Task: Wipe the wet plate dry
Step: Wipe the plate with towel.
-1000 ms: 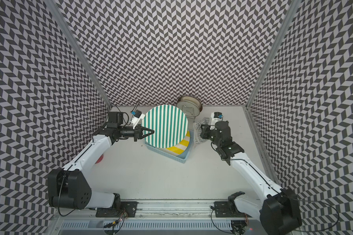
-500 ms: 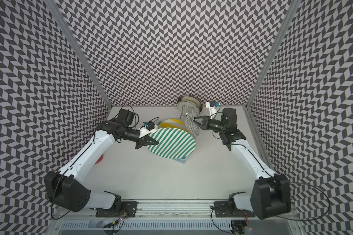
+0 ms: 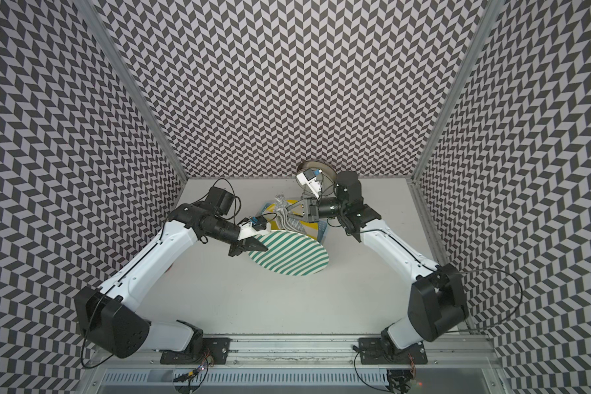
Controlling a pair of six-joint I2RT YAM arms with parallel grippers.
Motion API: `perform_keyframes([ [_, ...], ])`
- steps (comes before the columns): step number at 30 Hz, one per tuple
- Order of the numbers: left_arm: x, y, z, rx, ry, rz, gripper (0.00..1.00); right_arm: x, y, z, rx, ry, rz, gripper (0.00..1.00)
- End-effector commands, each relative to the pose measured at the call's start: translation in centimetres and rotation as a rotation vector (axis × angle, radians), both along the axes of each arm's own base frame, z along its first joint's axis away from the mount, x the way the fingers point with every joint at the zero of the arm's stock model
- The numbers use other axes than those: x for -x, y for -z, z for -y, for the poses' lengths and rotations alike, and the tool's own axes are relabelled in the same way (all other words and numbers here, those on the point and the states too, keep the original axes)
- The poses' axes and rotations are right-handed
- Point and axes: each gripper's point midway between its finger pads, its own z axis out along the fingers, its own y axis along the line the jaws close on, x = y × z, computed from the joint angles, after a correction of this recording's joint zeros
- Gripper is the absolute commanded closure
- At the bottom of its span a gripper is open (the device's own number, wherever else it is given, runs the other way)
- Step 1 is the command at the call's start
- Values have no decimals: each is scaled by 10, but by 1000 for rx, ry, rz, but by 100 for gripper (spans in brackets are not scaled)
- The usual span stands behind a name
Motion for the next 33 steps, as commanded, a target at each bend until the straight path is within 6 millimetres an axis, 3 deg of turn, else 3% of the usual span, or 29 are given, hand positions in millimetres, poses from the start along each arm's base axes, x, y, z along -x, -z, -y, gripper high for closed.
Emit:
perform_keyframes([
  [1, 7, -24, 6, 49, 26, 43, 100, 10, -1, -9, -13, -85, -3, 100],
  [7, 6, -29, 10, 54, 20, 54, 100, 28, 10, -27, -2, -199, -53, 100],
  [19, -2, -35, 13, 57, -3, 71, 100, 38, 20, -34, 10, -263, -96, 100],
  [28, -22, -32, 9, 26, -86, 95, 100, 38, 7, -19, -7, -239, -74, 100],
  [33, -32, -40, 6, 52, -114, 94, 100, 36, 4, -4, -12, -197, -68, 100],
])
